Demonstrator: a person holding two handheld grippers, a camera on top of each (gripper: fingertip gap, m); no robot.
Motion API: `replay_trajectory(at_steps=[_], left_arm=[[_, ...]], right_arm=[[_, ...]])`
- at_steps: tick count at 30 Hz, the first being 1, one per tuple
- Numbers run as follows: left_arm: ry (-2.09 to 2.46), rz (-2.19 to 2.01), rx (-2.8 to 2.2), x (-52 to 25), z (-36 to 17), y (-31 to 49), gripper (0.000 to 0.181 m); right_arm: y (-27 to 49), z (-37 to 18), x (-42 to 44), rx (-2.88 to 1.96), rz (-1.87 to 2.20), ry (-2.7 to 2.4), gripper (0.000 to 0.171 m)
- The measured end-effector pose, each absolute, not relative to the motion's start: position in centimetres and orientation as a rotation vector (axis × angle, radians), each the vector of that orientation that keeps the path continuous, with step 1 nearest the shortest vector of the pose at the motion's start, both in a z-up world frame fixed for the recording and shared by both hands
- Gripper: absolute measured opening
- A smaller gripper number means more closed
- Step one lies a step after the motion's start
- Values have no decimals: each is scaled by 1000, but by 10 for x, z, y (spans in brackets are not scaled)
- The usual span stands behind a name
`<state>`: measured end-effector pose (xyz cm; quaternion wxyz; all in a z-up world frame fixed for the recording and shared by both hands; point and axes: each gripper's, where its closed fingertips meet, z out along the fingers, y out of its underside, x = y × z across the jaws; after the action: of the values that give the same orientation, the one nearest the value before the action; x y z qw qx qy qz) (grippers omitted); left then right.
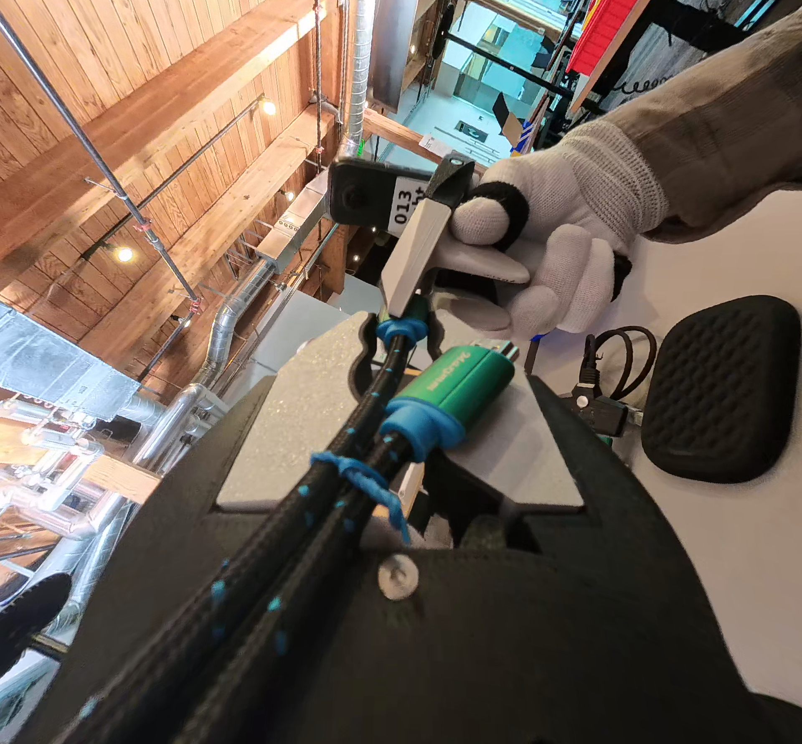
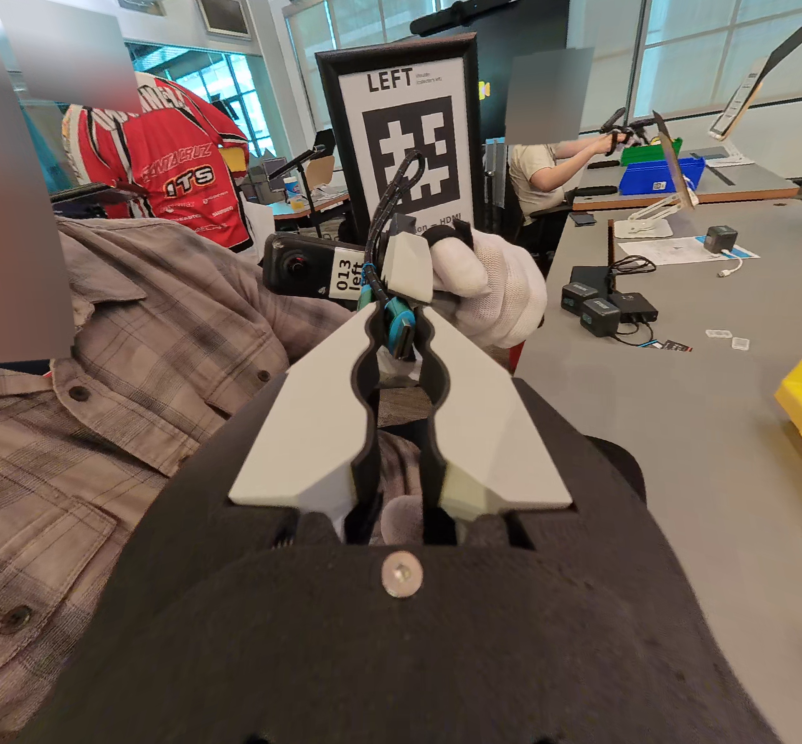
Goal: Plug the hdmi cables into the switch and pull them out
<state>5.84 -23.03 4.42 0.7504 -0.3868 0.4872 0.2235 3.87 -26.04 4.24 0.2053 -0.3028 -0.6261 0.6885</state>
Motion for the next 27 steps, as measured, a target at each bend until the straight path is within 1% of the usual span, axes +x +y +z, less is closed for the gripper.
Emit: replay_trajectory(at_steps=[14,19,21,26,27], left_arm=[[1073,470,-816,65,44,-236,22],[1081,545,-801,66,43,-234,22],[1069,526,-797,67,45,-236,22],[1049,536,-794,64,50,-236,22],[1041,524,-802,62,50,-235,22]], right_arm=[[-266,41,44,-817,1945,-1790,10],[-266,39,45,-837,2003,-1795,11],[-265,38,44,-854,1992,-1794,20],[-254,33,40,-892,1870,-1780,50],[-248,35,40,-902,1850,-1758,49]])
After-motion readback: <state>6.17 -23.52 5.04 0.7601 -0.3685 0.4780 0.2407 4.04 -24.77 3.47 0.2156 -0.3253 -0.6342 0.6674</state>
